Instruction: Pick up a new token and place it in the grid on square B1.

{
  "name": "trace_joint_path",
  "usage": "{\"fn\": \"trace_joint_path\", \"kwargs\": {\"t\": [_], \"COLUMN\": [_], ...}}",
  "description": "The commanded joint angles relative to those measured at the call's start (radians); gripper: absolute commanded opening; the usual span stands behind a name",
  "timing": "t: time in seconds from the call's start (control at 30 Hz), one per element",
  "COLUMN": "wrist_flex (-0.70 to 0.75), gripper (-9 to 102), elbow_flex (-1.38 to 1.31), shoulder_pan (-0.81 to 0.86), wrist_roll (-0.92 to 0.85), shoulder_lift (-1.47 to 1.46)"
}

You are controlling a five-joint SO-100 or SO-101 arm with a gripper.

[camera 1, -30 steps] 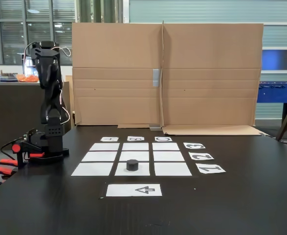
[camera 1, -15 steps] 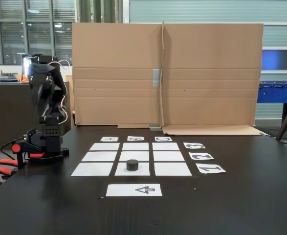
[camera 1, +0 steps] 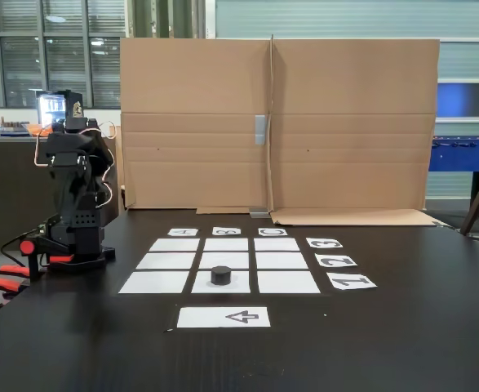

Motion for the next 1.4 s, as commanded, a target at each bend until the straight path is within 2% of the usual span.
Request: {"fn": "trace_joint_path", "kwargs": {"t": [0.0, 0.83, 1.37], "wrist_flex": [-0.025, -0.138, -0.084], "gripper": [15, 12, 11], "elbow_flex": [0.029, 0.330, 0.430], "shoulder_pan": [0.009, 0.002, -0.006], "wrist_roll": [0.012, 0.029, 0.029], "shoulder_lift": [0.023, 0.233, 0.402]}}
